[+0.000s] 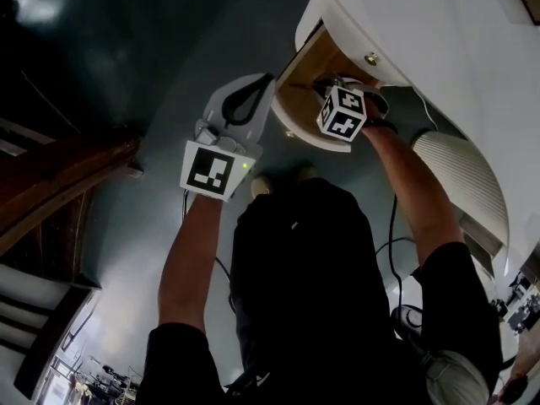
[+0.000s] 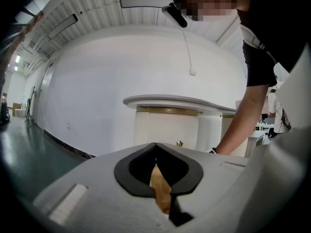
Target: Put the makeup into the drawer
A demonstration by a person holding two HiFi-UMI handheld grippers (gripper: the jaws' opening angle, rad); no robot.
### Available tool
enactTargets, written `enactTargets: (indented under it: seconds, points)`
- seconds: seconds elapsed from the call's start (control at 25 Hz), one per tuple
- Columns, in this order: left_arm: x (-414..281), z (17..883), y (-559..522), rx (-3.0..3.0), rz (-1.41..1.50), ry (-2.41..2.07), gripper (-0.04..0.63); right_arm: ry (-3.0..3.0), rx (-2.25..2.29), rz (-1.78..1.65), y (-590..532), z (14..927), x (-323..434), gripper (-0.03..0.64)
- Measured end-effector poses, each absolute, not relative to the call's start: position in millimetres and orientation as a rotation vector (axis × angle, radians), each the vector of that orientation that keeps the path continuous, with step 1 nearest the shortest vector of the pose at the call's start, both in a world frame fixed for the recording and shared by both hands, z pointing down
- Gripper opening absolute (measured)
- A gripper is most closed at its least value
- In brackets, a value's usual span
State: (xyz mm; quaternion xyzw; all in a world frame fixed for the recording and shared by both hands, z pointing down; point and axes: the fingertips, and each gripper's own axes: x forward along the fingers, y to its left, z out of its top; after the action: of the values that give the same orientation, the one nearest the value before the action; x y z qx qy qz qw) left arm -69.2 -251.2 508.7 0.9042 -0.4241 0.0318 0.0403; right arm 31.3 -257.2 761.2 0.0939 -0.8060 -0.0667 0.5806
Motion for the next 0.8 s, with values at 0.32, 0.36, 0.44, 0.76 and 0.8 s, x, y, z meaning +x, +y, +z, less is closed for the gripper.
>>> enactTargets:
  seconds: [0.32,0.36,0.44,0.76,0.8]
  points:
    - [-68,478,-243,2.701,0.109,-1.298,0.011,-2.079,0.349,-0.178,-243,661,-1,0.003]
    - [-68,472,-243,2.692,0.107,-1.301,0.011,-2.104,0.368,-0.173,-243,647,-4,0.003]
    - [-69,462,-243,2.677,0.108,-1.308,0.011,-2.151,0.405,-0.166,-241,621,-8,0.003]
    - [-71,409,-243,2.676,0.089,-1.348,0.011,-2.348,0.542,-0.137,-231,518,-18,0.003]
    - [-72,400,-241,2.679,0.079,-1.35,0.011,-2.374,0.559,-0.134,-228,504,-19,0.003]
